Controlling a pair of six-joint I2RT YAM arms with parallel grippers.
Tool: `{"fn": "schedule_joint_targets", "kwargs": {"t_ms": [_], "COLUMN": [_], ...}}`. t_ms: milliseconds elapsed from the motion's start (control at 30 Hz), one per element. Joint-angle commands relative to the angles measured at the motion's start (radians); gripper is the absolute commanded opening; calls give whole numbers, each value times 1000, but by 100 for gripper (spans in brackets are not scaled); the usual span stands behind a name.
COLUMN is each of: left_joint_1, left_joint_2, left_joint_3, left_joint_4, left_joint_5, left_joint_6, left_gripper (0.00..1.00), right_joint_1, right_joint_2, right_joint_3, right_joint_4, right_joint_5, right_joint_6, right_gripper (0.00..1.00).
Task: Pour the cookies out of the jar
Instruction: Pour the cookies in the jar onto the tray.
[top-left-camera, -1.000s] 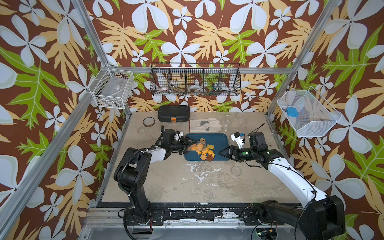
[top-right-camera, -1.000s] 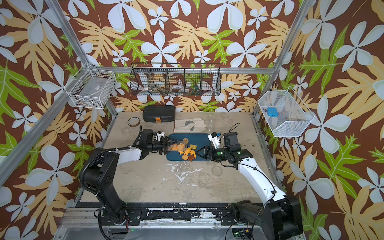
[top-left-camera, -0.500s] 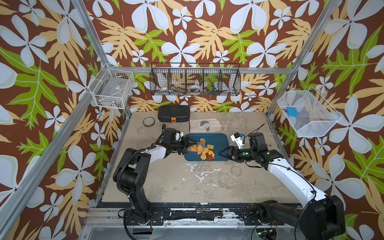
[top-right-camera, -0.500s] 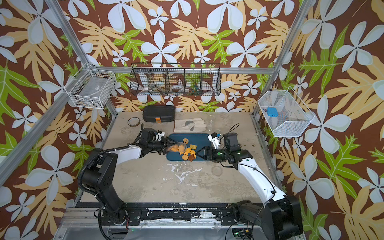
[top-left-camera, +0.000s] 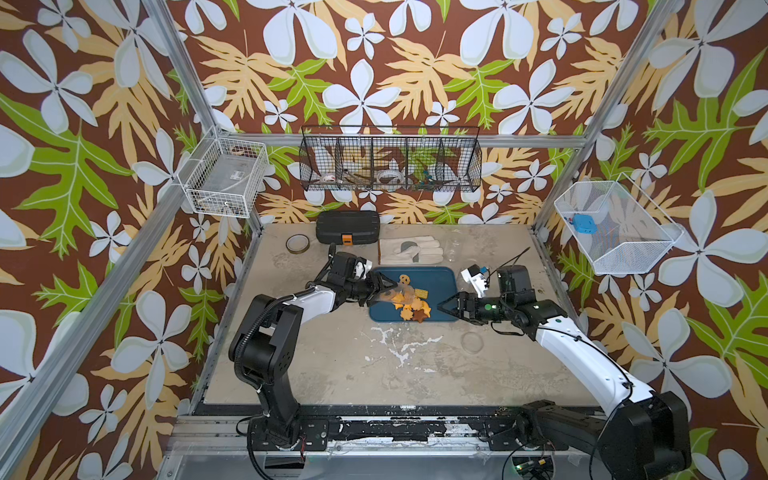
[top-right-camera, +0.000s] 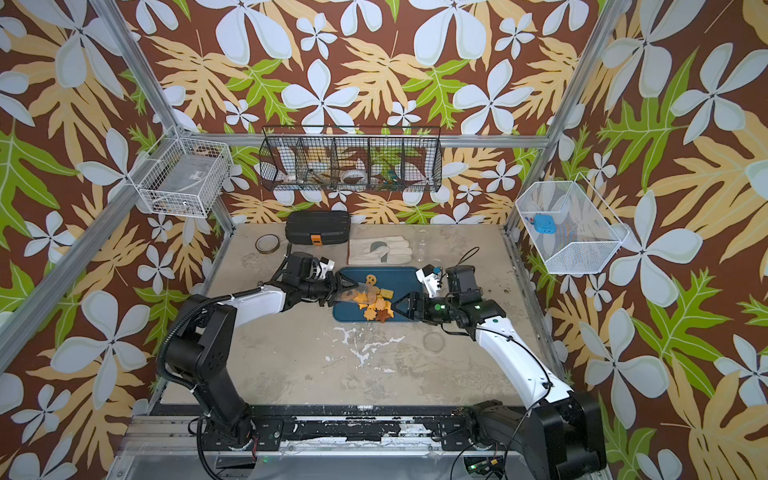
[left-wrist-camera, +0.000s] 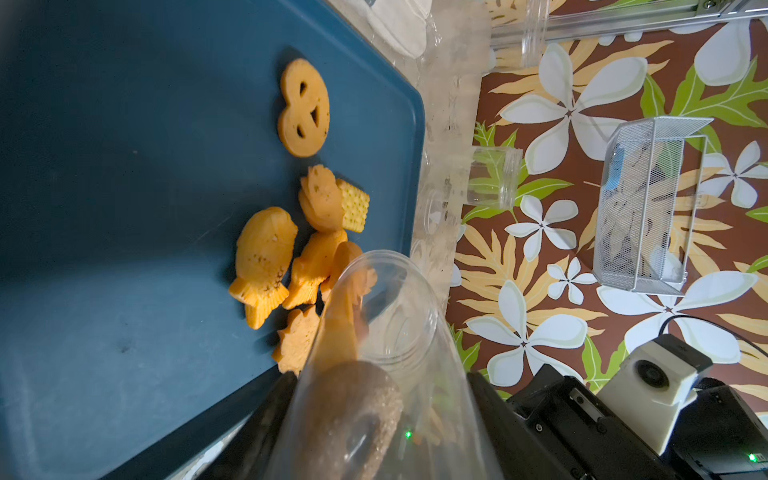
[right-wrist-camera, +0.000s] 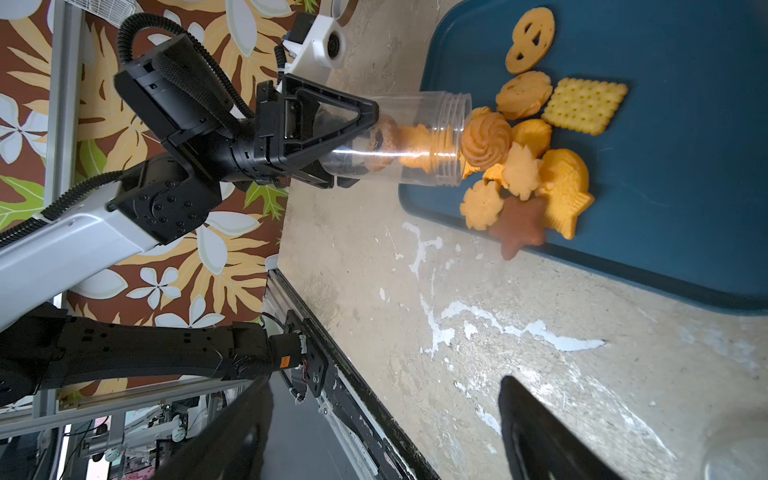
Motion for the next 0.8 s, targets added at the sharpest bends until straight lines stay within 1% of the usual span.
{"fn": "schedule_joint_targets", "kwargs": {"t_ms": [0,200,467,567,767], "left_joint_1": [1,2,4,-7,-37], "left_joint_2": [0,-1,0,7,34], "left_joint_3": [-19,-71,-72,-37,68], "left_joint_4": [89,231,251,210,28], "left_joint_5": [47,93,105,92,32], "left_joint_6": [-43,-131,-137,-113,-18], "left_gripper": [48,48,48,48,48], "right_joint_1": [0,0,1,0,1], "right_joint_2": [-6,-7,-6,-4,-8], "right_joint_3": [-5,-6,-6,-3,4], "right_joint_4": [15,17,20,19,12], "right_joint_5": [-2,-4,-5,-4,1], "right_joint_6": [2,3,5,2,1], "right_gripper": [85,85,85,85,85]}}
